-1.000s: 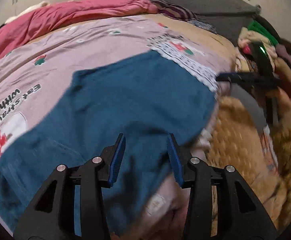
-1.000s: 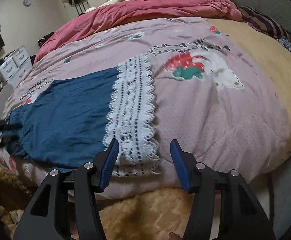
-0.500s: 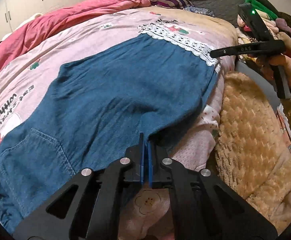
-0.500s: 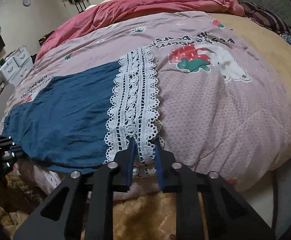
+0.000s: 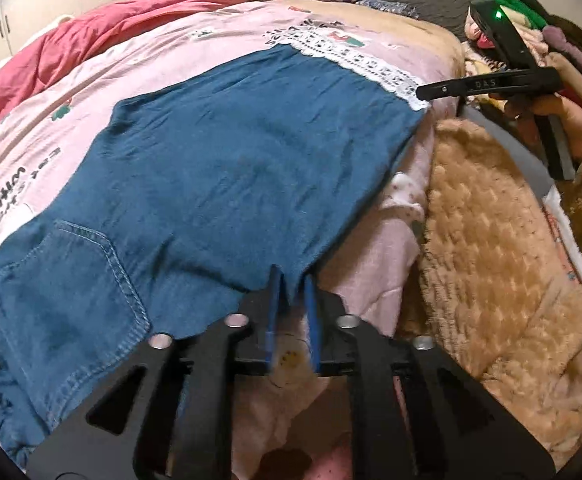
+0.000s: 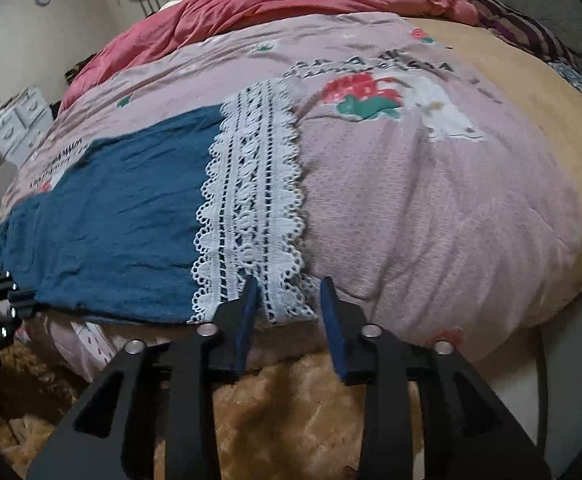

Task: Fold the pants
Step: 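Release the pants and lift both tools away, then move both tools open to the lace-trimmed leg hem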

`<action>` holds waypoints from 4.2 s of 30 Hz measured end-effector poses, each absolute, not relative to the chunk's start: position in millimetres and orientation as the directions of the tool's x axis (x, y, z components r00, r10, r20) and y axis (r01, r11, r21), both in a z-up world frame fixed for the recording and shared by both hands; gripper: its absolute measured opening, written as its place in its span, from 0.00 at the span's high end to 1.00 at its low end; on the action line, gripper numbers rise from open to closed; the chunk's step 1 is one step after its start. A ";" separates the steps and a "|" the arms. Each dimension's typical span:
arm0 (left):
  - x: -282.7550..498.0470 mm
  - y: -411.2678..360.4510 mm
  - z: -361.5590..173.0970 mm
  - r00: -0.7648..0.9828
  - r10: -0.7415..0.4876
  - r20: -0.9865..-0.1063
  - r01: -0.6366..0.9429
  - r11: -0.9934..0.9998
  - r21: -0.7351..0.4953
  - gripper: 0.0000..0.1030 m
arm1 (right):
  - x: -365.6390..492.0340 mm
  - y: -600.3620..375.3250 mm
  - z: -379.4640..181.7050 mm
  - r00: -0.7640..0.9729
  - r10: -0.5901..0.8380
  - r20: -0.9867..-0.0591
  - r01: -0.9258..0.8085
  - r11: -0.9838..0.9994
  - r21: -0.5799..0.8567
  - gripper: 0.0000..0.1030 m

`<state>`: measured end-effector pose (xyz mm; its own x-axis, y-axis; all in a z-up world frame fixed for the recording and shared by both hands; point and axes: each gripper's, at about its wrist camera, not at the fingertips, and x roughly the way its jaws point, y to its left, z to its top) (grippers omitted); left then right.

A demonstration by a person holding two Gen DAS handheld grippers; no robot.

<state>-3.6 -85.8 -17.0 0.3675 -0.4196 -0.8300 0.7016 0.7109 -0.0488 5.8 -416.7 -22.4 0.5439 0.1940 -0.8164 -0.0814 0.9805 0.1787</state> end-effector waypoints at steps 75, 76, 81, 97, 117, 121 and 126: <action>68.0 -33.1 -23.5 0.511 -0.206 -0.835 0.295 0.954 -0.055 0.36 | 31.4 -322.8 -32.6 0.543 0.237 -0.806 -0.229 0.965 0.130 0.17; 68.5 -29.7 -25.3 0.509 -0.217 -0.833 0.297 0.953 -0.067 0.36 | 31.2 -322.8 -32.9 0.544 0.238 -0.805 -0.228 0.965 0.131 0.17; 64.1 -25.2 -12.0 0.530 -0.220 -0.819 0.263 0.961 -0.088 0.36 | 24.6 -329.2 -21.0 0.569 0.272 -0.776 -0.196 0.961 0.194 0.17; 46.4 -66.5 65.5 0.637 -0.344 -0.690 0.402 0.912 -0.084 0.21 | -19.9 -393.1 21.5 0.662 0.243 -0.709 -0.080 0.964 0.255 0.13; 138.6 -222.8 62.4 0.531 -0.396 -0.750 0.641 0.766 0.050 0.14 | -7.3 -409.5 -27.3 0.596 0.311 -0.740 0.034 0.911 0.411 0.13; 157.6 -242.2 47.3 0.503 -0.375 -0.779 0.652 0.756 0.057 0.14 | -1.6 -414.7 -29.6 0.609 0.321 -0.725 0.055 0.895 0.442 0.13; 176.7 -255.4 36.2 0.483 -0.382 -0.788 0.656 0.754 0.036 0.14 | 3.5 -413.6 -35.7 0.599 0.346 -0.722 0.062 0.879 0.473 0.13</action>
